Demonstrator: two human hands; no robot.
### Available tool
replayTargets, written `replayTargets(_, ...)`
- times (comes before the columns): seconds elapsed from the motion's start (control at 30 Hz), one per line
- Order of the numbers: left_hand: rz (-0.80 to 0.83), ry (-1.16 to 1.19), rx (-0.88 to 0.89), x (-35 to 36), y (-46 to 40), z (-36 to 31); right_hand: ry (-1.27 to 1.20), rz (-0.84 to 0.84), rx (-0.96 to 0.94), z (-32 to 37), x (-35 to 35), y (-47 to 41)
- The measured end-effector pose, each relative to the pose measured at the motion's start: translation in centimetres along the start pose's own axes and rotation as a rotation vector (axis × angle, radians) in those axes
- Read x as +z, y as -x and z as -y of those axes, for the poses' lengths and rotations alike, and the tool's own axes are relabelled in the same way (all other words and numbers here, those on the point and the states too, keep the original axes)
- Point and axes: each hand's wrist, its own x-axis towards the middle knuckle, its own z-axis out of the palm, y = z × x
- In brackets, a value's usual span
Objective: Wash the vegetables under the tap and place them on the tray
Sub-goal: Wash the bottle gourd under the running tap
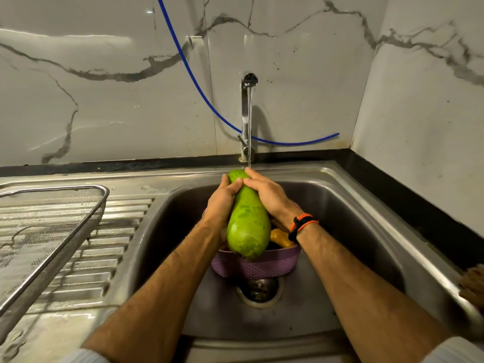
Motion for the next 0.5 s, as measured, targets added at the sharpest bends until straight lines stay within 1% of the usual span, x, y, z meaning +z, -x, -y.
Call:
replayTargets(0.1, -0.005, 0.027, -0.019, -0.5, 0.0, -0.2, 0.059, 0.037, -0.003, 0.2, 0.9, 0.0)
replayTargets(0.23, 0.053, -0.021, -0.048, -0.2, 0.3, -0.1, 0.014, -0.025, 0.011, 0.0, 0.8, -0.5)
replayTargets(0.33, 0.056, -0.032, -0.046, 0.2, -0.2, -0.1, 0.103, -0.088, -0.024, -0.5, 0.5, -0.6)
replayTargets(0.43, 0.031, -0.022, -0.048, 0.3, 0.1, -0.3, 0.191, -0.063, -0.031, -1.0, 0.5, -1.1)
replayTargets(0.5, 0.026, -0.033, -0.054, 0.2, 0.6, -0.3, 0.163, -0.05, -0.031, -0.6, 0.4, -1.3)
